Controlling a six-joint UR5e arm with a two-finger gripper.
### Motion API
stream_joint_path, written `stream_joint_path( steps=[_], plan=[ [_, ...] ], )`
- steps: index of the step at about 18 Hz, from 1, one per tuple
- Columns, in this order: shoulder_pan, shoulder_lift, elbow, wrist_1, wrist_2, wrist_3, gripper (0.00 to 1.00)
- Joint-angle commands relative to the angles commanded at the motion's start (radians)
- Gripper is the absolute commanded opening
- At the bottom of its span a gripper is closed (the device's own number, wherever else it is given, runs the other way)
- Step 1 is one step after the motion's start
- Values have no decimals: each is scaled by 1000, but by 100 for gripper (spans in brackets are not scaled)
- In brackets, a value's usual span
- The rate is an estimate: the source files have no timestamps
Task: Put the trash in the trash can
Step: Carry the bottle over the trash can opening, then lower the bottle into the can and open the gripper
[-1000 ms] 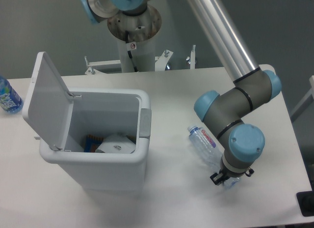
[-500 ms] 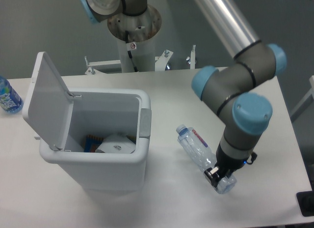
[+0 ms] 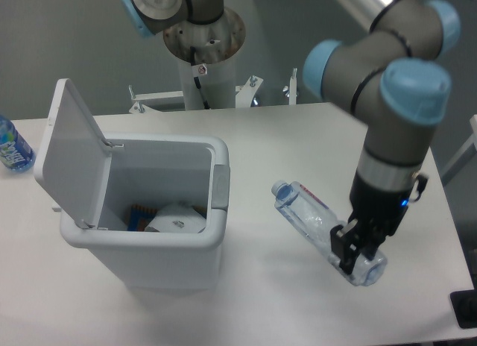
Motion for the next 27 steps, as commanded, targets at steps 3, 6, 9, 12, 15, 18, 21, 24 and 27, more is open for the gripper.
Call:
stream_joint_path(
  steps=[3, 6, 9, 12, 15, 18, 21, 24, 27],
  plan=[
    [12, 45, 2, 32, -78, -31, 52],
    [15, 74, 2, 93, -150, -66, 52],
    [11, 88, 5, 106, -189, -80, 52],
    [-17, 98, -1, 106, -218, -103, 52],
    [-76, 115, -17, 107, -218, -120, 52],
    [-144, 117, -43, 109, -218, -117, 53],
    [-184, 111, -69, 132, -215, -109, 53],
    [-201, 112, -126, 202, -211, -106, 53],
    [-202, 109, -159, 230, -211, -89, 53]
  ],
)
